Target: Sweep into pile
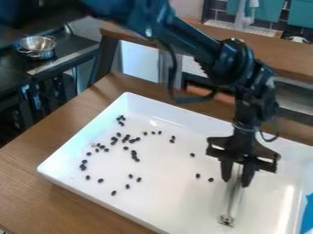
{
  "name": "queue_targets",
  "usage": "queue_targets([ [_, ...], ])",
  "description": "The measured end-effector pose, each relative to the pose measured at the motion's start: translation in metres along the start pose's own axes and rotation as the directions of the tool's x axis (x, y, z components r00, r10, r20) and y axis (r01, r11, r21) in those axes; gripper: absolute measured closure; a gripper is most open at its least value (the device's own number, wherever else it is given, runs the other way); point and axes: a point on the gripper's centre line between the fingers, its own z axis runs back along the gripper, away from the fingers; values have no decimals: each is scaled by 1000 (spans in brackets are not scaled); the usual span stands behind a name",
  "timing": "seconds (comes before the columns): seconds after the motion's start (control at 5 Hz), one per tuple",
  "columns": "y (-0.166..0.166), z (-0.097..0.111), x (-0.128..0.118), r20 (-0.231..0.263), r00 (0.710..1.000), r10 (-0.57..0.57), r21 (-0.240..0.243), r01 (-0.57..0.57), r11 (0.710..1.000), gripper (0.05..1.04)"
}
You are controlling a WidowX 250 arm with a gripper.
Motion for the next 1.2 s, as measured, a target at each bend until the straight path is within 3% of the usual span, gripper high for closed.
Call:
queue_targets([
  [0.8,66,-3,18,-19,995,94,-25,-94,995,730],
  [1.2,125,-1,23,-44,984,175,-35,-176,984,731],
])
